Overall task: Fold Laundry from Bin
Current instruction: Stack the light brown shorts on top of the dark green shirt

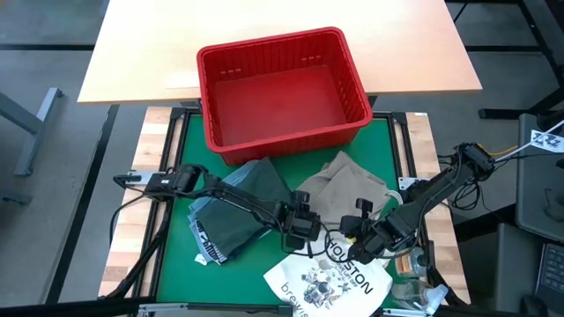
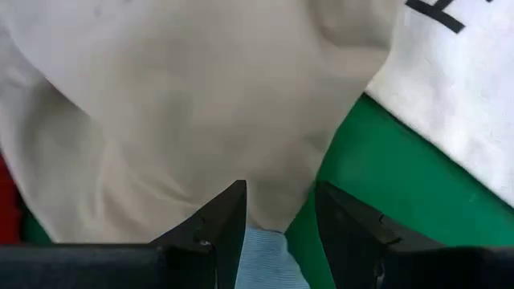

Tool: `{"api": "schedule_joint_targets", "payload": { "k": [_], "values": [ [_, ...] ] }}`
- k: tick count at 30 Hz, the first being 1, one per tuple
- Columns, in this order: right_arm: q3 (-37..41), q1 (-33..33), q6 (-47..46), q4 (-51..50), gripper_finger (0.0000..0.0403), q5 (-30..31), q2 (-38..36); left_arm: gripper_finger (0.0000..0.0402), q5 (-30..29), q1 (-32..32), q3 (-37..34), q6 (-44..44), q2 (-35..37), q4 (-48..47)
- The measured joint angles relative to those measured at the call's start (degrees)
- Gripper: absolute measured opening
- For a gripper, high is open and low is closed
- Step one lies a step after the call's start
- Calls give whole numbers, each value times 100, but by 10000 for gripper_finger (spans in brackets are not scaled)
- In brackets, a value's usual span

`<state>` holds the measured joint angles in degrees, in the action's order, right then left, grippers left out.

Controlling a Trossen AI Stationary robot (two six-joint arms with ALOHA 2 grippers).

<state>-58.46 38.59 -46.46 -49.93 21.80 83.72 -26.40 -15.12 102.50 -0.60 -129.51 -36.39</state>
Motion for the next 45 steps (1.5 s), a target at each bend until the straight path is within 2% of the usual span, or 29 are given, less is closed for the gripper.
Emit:
{"api": "schedule_joint_targets", "payload": {
  "k": [5, 10, 20, 23, 28, 30, 37, 45],
  "values": [
    [0, 0, 0, 4, 9, -5, 0, 144, 221, 54, 2, -8, -99, -1],
    [0, 0, 2, 42, 9, -42, 0, 144, -157, 53, -2, -287, -256, 390],
    [0, -2, 0, -4, 9, -130, 0, 143, -110, 319, 0, -302, -376, 646],
    [0, 0, 0, -4, 9, -141, 0, 122, -106, 363, 0, -306, -376, 646],
    [0, 0, -2, -99, 9, -144, 0, 32, -113, 363, 0, -327, -376, 653],
    [0, 0, -51, -167, 9, -146, 0, 9, -113, 361, 0, -423, -365, 660],
    [-294, 2, -123, -582, 5, -140, 0, 3, -353, 378, 53, -979, 61, 528],
    [-928, 2, -133, -735, 4, 430, 0, 1, -478, 663, 557, -1766, 475, 532]
  ]
}}
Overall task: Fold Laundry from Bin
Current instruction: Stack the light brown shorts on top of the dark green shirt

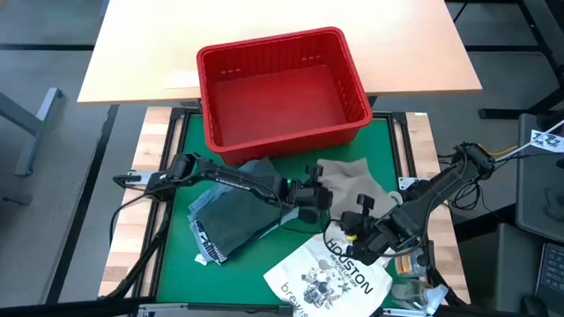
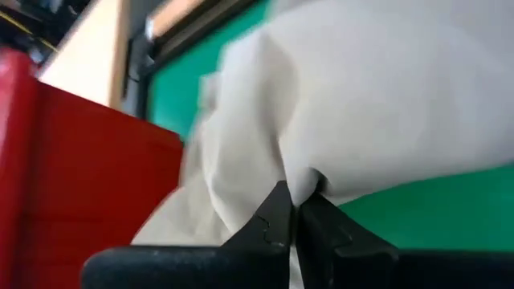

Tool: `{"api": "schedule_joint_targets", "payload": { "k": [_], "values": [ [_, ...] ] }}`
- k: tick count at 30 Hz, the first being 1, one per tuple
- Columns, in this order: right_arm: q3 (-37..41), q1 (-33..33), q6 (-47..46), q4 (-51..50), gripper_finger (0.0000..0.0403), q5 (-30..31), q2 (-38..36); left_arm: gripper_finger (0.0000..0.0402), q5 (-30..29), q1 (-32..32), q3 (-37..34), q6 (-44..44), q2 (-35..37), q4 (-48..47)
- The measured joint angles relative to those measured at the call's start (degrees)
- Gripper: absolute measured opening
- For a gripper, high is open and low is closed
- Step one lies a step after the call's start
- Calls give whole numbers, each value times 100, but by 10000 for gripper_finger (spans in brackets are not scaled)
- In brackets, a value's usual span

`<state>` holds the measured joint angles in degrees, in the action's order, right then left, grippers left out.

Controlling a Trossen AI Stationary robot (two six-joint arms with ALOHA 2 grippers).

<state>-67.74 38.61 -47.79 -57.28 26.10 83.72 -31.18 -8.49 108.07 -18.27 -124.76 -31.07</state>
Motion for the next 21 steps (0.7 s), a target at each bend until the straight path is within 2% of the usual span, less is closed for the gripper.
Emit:
{"api": "schedule_joint_targets", "payload": {
  "k": [3, 7, 11, 18, 21],
  "values": [
    [-75, -2, 2, 70, 4, 357, 0, 1, -57, 106, 349, -241, 1, -201],
    [-75, -9, 2, 81, 3, 1118, 0, 1, -452, 142, 947, -445, 14, -1123],
    [-75, -164, 47, 336, 4, 1695, 2, 1, -708, 122, 1456, -257, 18, -2232],
    [-73, -747, 1403, 1595, 4, 1720, 203, 0, -1146, -12, 1877, 792, 28, -4234],
    [-74, -936, 1930, 2077, 4, 1740, 282, 0, -1453, -123, 1884, 1093, 66, -4747]
  ]
}}
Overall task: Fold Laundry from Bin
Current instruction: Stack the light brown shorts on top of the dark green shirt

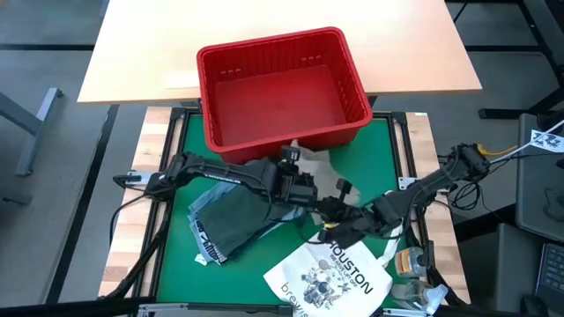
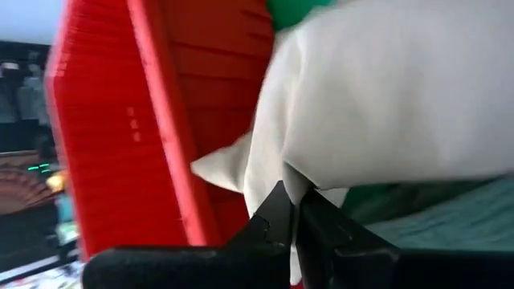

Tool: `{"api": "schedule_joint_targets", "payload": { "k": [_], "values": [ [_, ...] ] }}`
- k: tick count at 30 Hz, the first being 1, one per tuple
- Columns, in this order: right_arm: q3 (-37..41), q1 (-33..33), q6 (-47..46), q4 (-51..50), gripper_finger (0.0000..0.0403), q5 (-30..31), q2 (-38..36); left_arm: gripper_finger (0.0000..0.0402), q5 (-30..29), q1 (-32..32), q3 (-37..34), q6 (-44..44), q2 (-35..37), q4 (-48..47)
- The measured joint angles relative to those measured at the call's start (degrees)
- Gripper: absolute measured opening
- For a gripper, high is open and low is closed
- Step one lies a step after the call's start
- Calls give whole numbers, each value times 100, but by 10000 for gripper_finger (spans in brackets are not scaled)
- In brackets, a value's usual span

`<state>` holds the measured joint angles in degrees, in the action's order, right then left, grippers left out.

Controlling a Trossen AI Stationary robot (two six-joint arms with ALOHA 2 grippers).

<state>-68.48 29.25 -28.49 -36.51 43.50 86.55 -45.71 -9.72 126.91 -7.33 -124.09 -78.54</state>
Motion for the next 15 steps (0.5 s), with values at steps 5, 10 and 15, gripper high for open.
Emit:
{"api": "schedule_joint_targets", "payload": {
  "k": [5, 10, 15],
  "values": [
    [1, -298, 530, 623, 4, 12, 72, 0, -430, -149, 0, 89, 112, -136],
    [1, -503, 1354, 1444, 5, 52, 72, 0, -807, -237, 0, 478, 376, -516],
    [-1, -655, 2216, 2194, 5, -13, 90, 0, -927, -360, 0, 1215, 728, -1134]
  ]
}}
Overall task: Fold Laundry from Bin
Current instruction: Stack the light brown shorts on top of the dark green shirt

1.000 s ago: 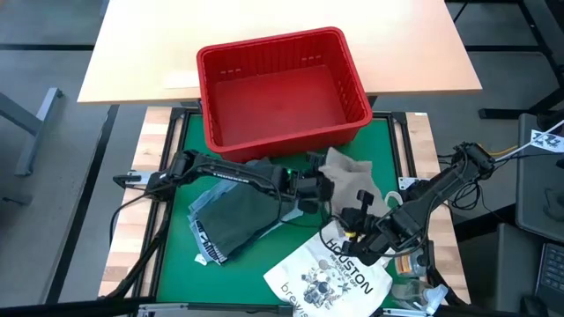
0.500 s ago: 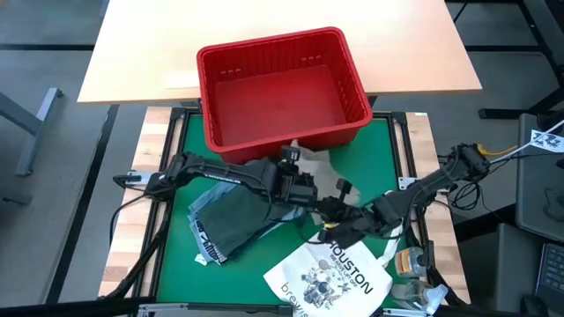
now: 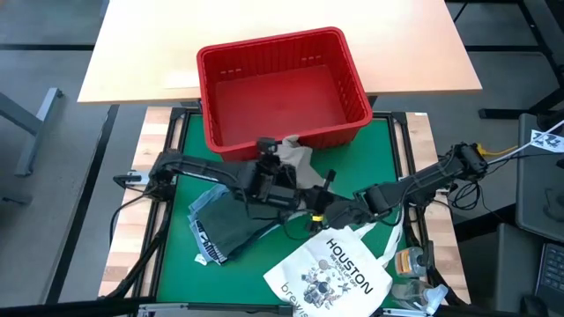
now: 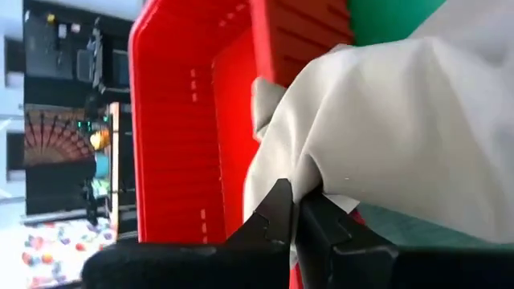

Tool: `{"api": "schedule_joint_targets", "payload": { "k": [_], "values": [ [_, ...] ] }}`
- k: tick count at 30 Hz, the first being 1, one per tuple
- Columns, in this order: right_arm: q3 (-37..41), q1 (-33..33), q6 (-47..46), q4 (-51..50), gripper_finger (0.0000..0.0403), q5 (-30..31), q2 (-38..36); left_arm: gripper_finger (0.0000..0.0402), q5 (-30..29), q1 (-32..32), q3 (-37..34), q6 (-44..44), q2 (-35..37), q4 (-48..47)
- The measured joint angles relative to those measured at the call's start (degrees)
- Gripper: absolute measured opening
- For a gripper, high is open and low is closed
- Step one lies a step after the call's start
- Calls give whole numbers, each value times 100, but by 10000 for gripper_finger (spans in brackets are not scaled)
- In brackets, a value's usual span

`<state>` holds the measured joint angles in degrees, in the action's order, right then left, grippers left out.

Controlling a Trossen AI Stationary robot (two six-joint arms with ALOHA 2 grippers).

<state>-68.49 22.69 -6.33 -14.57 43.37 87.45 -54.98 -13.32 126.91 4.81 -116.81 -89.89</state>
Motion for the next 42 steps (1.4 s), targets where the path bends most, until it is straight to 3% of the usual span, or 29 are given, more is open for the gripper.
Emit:
{"api": "schedule_joint_targets", "payload": {
  "k": [11, 23, 32, 42],
  "values": [
    [2, -341, 1347, 1855, 5, -713, 275, 0, -479, -575, -2, 408, 436, -17],
    [2, -323, 1557, 1921, 5, -748, 503, 0, -518, -960, -11, 772, 511, -14],
    [2, -323, 1566, 1926, 5, -1105, 502, 0, 209, -1080, -361, 1401, 1067, -10],
    [3, -499, 1735, 2789, 5, -2102, 763, 0, 1191, -1468, -1932, 2497, 1822, -9]
  ]
}}
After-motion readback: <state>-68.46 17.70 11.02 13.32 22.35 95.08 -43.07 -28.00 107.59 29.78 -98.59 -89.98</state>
